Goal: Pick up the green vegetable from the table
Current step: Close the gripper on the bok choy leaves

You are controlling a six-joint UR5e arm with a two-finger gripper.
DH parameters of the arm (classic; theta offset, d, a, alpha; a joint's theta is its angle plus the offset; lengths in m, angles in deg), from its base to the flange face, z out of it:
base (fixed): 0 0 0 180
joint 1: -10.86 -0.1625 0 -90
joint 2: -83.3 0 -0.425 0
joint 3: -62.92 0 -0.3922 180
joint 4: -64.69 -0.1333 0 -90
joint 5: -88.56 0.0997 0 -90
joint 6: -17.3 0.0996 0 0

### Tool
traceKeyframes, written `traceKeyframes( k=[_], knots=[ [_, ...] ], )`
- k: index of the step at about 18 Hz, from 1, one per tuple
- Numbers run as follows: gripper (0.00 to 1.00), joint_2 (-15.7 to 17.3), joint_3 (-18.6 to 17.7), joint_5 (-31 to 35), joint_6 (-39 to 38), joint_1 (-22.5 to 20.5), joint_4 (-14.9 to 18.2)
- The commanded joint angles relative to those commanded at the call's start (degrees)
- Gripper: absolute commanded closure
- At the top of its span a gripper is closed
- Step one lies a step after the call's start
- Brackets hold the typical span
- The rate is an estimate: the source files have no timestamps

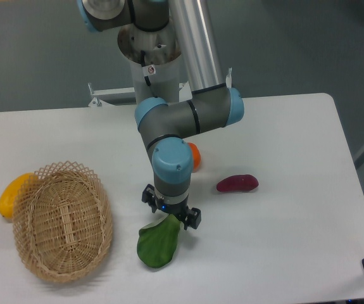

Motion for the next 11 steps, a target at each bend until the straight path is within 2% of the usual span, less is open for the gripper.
traceKeyframes(
  k=[3,4,7,9,11],
  knots=[
    [0.0,-0.7,0.0,1.0,0.0,0.3,-1.6],
    [0.08,-0.8,0.1,0.9,-0.7,0.3,-1.7],
    [0.43,-1.8,0.9,1.7,-3.2,0.4,-1.6],
    [0.72,-1.2,1.0,1.3,-3.4,0.4,-1.3],
    [0.95,-0.8,1.1,1.8,-3.5,0.4,-1.2]
  ],
)
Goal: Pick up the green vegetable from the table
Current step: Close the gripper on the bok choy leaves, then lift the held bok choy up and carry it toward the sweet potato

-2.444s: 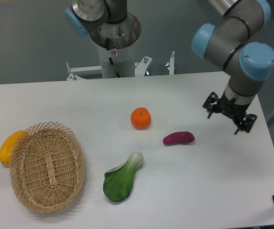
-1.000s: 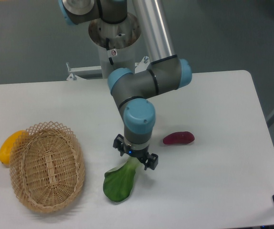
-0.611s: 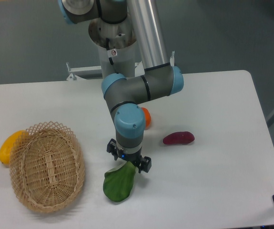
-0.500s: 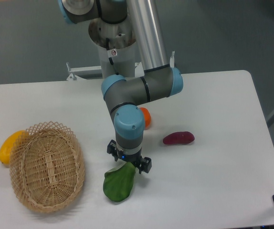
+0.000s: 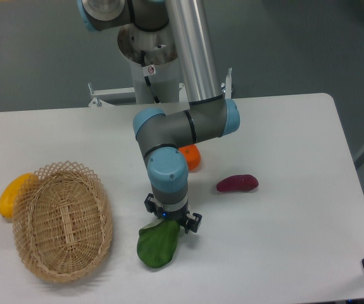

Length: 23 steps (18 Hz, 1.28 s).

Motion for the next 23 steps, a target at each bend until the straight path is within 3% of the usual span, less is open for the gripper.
traceKeyframes(
  k=[2,9,12,18,21,23],
  knots=[
    [0.99,1.2,-0.2,-0.3,0.1,0.0,0.3],
    [0.97,4.0,-0.8,0.1,0.8,-0.3,1.4],
    [0.97,6.5,0.0,0.0,1.1,-2.4,3.6],
    [0.96,8.4,3.0,-0.1,8.2,-8.1,4.8],
    [0.95,8.4,6.1,0.1,9.3,-9.8,8.0],
    [0.95,7.9,9.7,0.4,10.8,-11.6,14.6]
  ],
)
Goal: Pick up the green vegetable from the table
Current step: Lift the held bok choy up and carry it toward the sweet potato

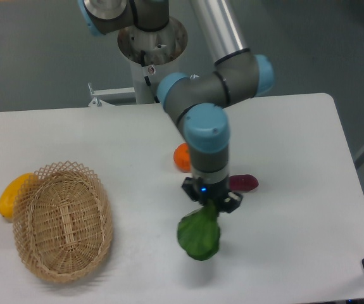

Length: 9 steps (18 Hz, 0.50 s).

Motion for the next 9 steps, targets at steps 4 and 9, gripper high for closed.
traceKeyframes(
  k=[4,9],
  knots=[
    [0.93,-0.1,2.0,0.0,6.1,-4.1,4.3],
    [0.95,-0.5,1.6,-0.5,11.3,-7.5,4.8]
  ],
)
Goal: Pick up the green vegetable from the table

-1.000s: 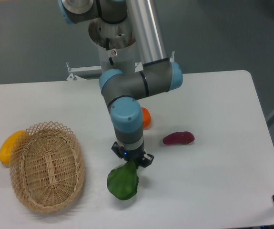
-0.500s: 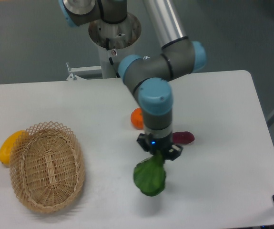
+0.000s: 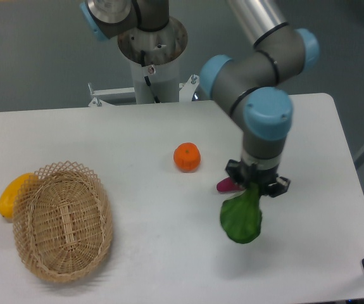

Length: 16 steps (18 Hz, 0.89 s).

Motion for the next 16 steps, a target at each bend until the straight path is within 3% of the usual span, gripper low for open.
traceKeyframes(
  k=[16],
  knots=[
    [0.93,0.1,1.1,-1.7,1.0,-3.0,0.0]
  ],
)
